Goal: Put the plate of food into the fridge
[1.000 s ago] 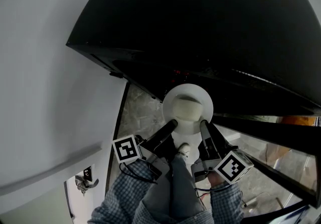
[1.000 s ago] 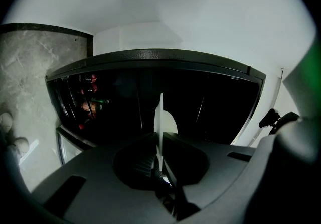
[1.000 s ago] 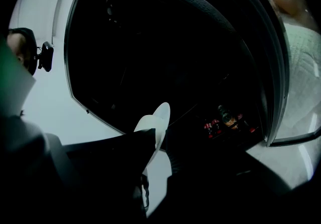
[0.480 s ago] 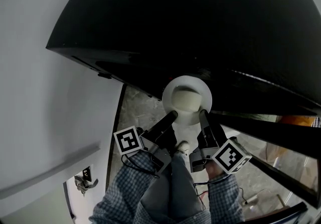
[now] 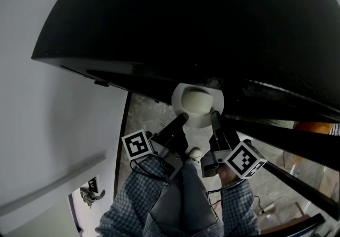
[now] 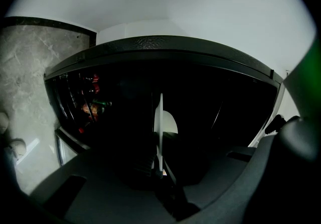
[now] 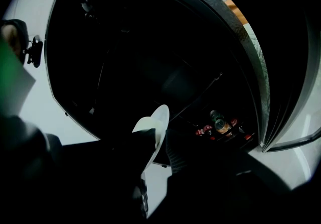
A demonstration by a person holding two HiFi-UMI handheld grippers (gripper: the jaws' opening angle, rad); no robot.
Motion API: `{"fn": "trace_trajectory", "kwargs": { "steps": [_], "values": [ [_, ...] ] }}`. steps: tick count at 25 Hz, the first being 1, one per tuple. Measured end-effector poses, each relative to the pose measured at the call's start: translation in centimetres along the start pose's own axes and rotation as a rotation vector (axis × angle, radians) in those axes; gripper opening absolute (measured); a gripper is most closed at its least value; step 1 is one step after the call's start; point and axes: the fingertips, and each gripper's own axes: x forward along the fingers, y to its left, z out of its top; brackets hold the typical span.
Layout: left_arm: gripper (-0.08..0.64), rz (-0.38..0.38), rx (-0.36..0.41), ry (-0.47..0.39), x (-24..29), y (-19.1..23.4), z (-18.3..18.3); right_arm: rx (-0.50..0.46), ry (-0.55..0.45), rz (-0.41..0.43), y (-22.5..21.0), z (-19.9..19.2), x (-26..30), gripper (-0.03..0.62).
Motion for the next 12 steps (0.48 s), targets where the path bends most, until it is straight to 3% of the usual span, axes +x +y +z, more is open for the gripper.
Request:
{"fn": "trace_trajectory", "kwargs": {
  "steps": [12],
  "values": [
    [0.028, -0.003, 0.005, -0.008, 0.98, 0.06, 0.01, 0.0, -0.015, -0.016, -0.58, 0.76, 0.36, 0.069]
  ]
}}
